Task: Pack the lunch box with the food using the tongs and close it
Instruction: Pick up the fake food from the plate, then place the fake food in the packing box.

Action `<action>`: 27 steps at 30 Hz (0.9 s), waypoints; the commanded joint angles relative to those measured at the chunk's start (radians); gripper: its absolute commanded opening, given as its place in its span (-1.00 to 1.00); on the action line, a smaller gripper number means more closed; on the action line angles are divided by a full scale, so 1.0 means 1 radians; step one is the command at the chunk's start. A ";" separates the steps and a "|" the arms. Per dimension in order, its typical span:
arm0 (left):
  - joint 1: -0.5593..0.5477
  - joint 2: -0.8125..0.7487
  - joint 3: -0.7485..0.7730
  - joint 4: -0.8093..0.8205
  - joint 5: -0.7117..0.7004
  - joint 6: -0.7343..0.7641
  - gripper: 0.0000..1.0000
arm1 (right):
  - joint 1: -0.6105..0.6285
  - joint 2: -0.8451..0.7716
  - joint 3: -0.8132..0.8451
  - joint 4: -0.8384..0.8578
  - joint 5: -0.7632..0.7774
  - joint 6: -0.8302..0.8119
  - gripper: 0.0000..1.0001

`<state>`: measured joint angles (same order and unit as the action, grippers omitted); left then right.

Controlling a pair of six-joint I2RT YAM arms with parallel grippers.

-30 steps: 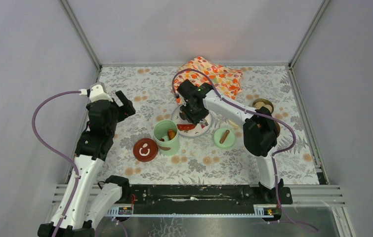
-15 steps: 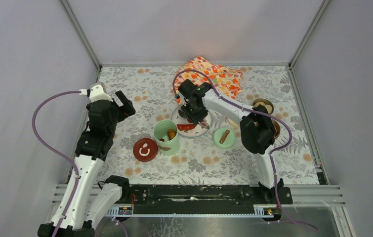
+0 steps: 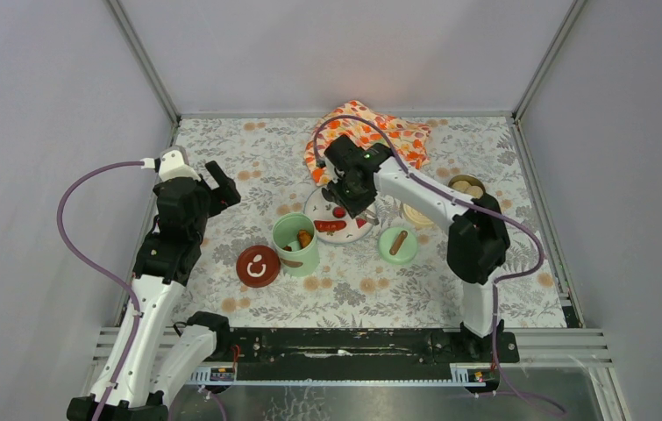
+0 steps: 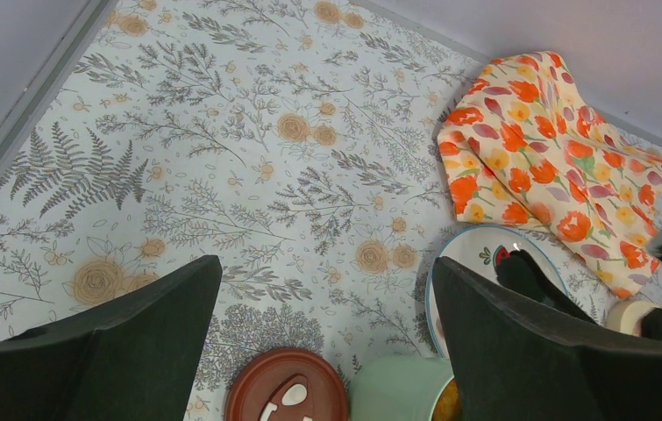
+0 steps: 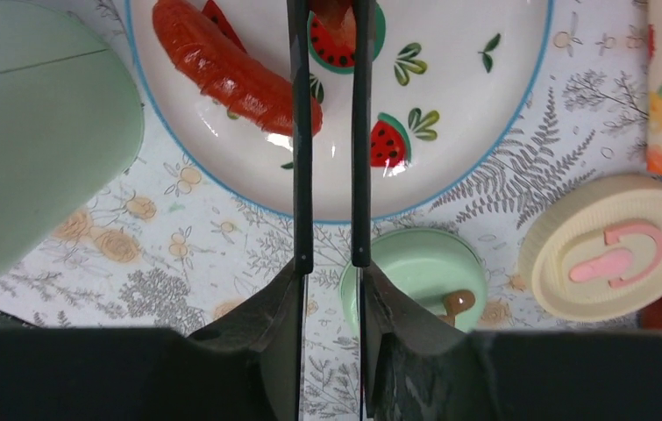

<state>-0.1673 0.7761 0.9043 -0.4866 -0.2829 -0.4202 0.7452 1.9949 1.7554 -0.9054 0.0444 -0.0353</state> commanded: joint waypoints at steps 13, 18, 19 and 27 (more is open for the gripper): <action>0.008 0.018 -0.007 0.062 0.013 0.000 0.97 | 0.028 -0.375 -0.079 0.020 -0.072 0.029 -0.58; 0.008 0.020 -0.007 0.062 0.013 0.000 0.97 | 0.080 -0.433 -0.066 0.024 -0.113 0.029 -0.57; 0.008 0.020 -0.007 0.062 0.013 0.000 0.97 | 0.095 -0.443 -0.064 0.028 -0.117 0.029 -0.57; 0.008 0.012 -0.007 0.062 0.010 0.001 0.97 | 0.229 -0.447 -0.060 0.042 -0.158 0.066 -0.54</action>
<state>-0.1673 0.7963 0.9043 -0.4866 -0.2760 -0.4202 0.9237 1.5696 1.6741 -0.9020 -0.0715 0.0059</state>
